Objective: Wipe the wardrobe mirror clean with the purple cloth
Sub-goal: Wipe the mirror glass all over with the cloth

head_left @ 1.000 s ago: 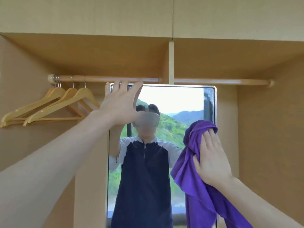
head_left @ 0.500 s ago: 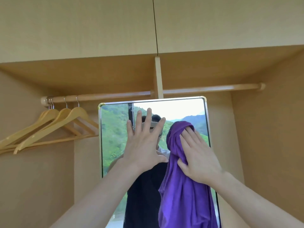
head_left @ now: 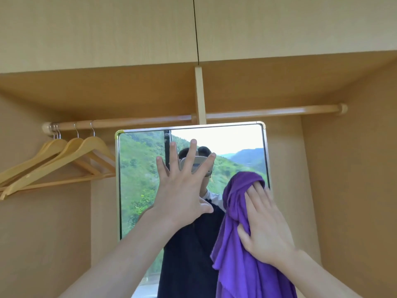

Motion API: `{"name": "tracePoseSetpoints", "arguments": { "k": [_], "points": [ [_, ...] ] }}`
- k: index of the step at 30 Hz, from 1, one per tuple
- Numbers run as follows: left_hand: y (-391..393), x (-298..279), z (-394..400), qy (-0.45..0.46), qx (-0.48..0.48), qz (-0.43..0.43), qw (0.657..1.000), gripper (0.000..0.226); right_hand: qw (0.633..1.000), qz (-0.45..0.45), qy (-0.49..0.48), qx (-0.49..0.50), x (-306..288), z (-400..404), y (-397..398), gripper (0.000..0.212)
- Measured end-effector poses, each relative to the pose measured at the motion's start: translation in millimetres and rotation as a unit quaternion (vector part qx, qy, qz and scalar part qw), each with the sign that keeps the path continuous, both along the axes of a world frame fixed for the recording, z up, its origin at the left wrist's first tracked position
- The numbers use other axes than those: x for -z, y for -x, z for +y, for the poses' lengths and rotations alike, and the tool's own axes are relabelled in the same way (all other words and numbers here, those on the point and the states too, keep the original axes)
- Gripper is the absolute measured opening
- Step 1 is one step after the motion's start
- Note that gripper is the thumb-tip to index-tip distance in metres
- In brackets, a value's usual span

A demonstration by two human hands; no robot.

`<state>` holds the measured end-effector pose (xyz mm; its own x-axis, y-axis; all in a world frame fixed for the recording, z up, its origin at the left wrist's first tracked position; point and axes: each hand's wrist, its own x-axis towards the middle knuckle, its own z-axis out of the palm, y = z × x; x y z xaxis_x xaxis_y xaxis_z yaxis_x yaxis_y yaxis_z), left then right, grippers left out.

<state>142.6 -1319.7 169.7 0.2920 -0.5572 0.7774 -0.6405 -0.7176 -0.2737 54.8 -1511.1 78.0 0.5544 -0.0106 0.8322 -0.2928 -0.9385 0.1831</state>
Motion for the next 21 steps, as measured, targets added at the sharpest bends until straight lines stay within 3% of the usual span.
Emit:
{"name": "tracePoseSetpoints", "arguments": {
  "k": [3,7,16,21],
  "points": [
    [1.4,-1.1,-0.2,-0.002,-0.007,-0.002,1.0,0.124,0.999,0.024,0.038,0.011,26.0,-13.9,10.2,0.071],
    [5.0,-2.4,-0.2,-0.01,-0.02,0.007,1.0,0.125,0.999,0.032,0.039,-0.012,19.0,-22.0,15.4,0.069],
    [5.7,-1.6,0.3,-0.002,-0.014,0.016,1.0,0.124,0.994,-0.099,-0.041,-0.033,-79.0,-8.6,3.4,0.069],
    [8.0,25.3,1.8,-0.042,0.01,0.012,0.999,0.125,0.989,-0.11,-0.088,-0.05,-24.5,7.8,1.3,0.068]
  ]
}}
